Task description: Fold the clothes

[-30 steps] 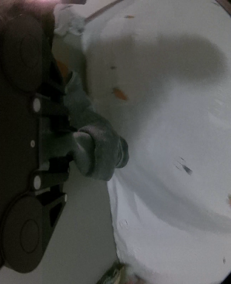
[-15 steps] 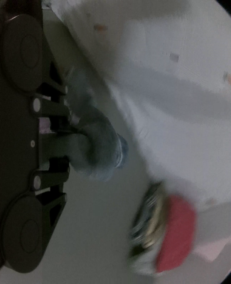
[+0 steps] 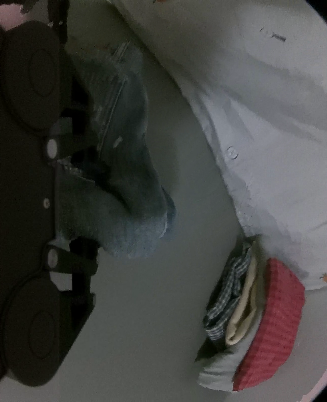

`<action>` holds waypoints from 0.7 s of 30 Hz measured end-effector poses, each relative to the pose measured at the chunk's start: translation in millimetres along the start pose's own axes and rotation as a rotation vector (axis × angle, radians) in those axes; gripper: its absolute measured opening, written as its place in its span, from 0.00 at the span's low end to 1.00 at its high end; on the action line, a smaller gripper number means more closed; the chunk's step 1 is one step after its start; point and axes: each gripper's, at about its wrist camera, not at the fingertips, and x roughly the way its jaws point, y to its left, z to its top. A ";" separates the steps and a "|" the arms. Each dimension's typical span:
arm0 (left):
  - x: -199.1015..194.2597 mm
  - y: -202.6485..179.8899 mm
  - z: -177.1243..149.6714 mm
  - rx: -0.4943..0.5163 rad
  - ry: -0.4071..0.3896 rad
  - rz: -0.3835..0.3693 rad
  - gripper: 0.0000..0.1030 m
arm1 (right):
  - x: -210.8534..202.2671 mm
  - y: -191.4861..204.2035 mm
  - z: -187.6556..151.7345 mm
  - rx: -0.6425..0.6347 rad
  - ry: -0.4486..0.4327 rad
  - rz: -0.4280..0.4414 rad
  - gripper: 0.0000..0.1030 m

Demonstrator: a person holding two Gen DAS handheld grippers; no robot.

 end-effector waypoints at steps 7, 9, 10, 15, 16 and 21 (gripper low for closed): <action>-1.0 -14.4 -8.7 0.100 -0.035 -0.074 0.51 | 10.3 -15.6 -2.6 0.112 0.037 0.085 0.31; -2.3 -18.1 -10.5 0.104 -0.048 -0.085 0.38 | -3.1 -11.1 -2.5 0.106 -0.004 0.100 0.21; -4.2 -18.0 -10.2 0.090 -0.052 -0.090 0.36 | -15.8 -7.8 -1.6 0.113 -0.036 0.119 0.19; -9.2 -40.7 2.7 0.067 -0.071 -0.123 0.33 | -88.7 19.5 12.4 0.079 -0.177 0.271 0.13; -10.0 -52.5 6.0 0.090 -0.080 -0.128 0.32 | -102.2 24.5 17.4 0.067 -0.206 0.292 0.13; -7.5 -111.4 30.7 0.107 -0.116 -0.255 0.32 | -160.7 21.7 55.7 0.045 -0.379 0.350 0.12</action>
